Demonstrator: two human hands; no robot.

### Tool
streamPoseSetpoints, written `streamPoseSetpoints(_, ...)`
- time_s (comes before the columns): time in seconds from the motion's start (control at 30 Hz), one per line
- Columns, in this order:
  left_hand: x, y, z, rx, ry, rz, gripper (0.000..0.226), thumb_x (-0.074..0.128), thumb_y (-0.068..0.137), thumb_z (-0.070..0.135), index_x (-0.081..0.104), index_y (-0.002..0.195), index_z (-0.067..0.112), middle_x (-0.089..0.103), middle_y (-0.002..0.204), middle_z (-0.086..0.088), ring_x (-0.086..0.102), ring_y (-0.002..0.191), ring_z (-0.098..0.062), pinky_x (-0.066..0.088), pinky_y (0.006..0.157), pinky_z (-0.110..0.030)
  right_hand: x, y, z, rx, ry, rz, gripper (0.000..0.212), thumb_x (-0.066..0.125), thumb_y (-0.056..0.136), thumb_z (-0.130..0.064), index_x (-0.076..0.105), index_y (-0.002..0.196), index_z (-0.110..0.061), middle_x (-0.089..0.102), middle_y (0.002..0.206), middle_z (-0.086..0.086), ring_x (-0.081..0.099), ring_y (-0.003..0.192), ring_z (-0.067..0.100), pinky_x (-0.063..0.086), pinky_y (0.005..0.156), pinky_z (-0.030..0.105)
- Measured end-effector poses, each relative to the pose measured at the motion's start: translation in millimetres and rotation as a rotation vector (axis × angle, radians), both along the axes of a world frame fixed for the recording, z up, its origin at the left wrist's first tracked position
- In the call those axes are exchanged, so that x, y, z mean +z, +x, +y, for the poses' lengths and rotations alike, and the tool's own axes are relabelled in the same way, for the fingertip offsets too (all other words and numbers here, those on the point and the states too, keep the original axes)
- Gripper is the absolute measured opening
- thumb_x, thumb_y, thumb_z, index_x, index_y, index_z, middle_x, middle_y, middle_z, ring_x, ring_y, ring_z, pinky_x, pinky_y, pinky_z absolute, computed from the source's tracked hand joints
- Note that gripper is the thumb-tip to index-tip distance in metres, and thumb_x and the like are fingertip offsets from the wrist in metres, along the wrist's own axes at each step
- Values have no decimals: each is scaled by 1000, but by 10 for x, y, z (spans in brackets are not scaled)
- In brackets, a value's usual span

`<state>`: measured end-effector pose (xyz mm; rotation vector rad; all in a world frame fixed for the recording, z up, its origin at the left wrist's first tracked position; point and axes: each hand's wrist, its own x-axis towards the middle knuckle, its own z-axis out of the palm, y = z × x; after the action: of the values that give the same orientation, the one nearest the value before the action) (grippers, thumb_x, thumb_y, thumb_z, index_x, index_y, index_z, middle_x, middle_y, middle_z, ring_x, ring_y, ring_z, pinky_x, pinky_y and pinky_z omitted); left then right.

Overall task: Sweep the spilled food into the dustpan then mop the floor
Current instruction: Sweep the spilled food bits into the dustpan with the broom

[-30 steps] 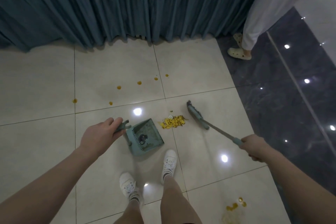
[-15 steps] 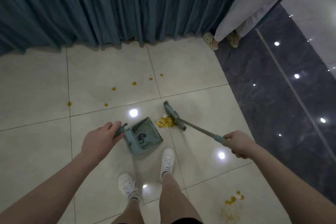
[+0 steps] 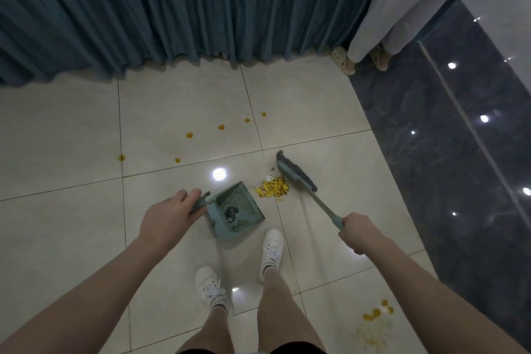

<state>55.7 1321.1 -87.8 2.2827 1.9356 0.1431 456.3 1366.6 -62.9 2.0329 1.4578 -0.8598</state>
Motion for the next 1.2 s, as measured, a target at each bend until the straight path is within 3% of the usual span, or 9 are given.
streamPoseSetpoints(0.13, -31, -16, 21, 3, 12, -11, 40, 34, 87, 57, 49, 95, 21, 52, 67, 1, 52, 42, -22, 24, 37, -19, 124, 163, -171, 248, -43, -114, 29, 46, 93, -15, 59, 119, -12, 54, 89, 1, 64, 78, 20, 54, 64, 30)
streamPoseSetpoints(0.27, -29, -40, 55, -23, 28, -23, 39, 34, 87, 56, 49, 95, 21, 53, 67, 0, 51, 41, -24, 29, 36, -20, 434, 555, -34, 442, -39, -248, 42, 44, 94, -18, 53, 131, -35, 62, 99, 0, 66, 90, 20, 51, 71, 30)
streamPoseSetpoints(0.37, -13, -54, 74, -43, 36, -14, 41, 32, 88, 56, 50, 96, 20, 54, 68, 0, 51, 41, -23, 29, 35, -21, 611, 817, 106, 465, 15, -288, 42, 47, 94, -25, 50, 130, -46, 64, 106, -1, 64, 92, 20, 50, 72, 31)
streamPoseSetpoints(0.5, 22, -77, 71, -57, 27, -18, 39, 32, 88, 55, 49, 94, 20, 53, 67, 1, 49, 40, -22, 28, 35, -20, 497, 992, 116, 355, 58, -232, 33, 55, 93, -36, 58, 125, -36, 60, 92, -5, 62, 84, 18, 55, 74, 33)
streamPoseSetpoints(0.67, 58, -101, 56, -86, 7, 21, 38, 35, 89, 55, 50, 95, 20, 53, 67, 2, 48, 40, -19, 17, 38, -16, 183, 725, 117, 97, 111, -72, 24, 57, 93, -26, 67, 111, -14, 68, 92, 6, 65, 84, 25, 56, 74, 35)
streamPoseSetpoints(0.8, 48, -68, 74, -66, -8, 72, 29, 63, 86, 44, 52, 96, 19, 54, 68, 1, 45, 41, -17, 11, 40, -15, -38, 286, 160, 87, 114, -36, 29, 55, 89, -21, 65, 115, -14, 65, 93, 7, 66, 86, 28, 56, 76, 33)
streamPoseSetpoints(0.9, 57, -25, 98, -55, -32, 79, 29, 64, 85, 43, 52, 97, 19, 55, 70, 0, 43, 42, -16, 13, 40, -16, -101, 68, 164, 107, 86, -29, 31, 53, 88, -17, 64, 117, -13, 58, 88, 5, 62, 78, 28, 54, 70, 29)
streamPoseSetpoints(1.0, 58, 2, 113, -57, -36, 70, 29, 63, 85, 43, 52, 98, 19, 55, 70, 0, 50, 43, -20, 19, 41, -18, -75, 35, 117, 200, 43, -60, 33, 49, 90, -16, 59, 121, -12, 53, 89, 4, 65, 86, 29, 53, 71, 31)
streamPoseSetpoints(1.2, 48, 7, 108, -41, -21, 57, 30, 64, 84, 42, 52, 96, 18, 55, 69, -2, 51, 42, -23, 22, 40, -19, 234, 293, 77, 581, -30, -227, 45, 44, 94, -14, 45, 135, -33, 58, 95, 4, 63, 84, 24, 52, 74, 33)
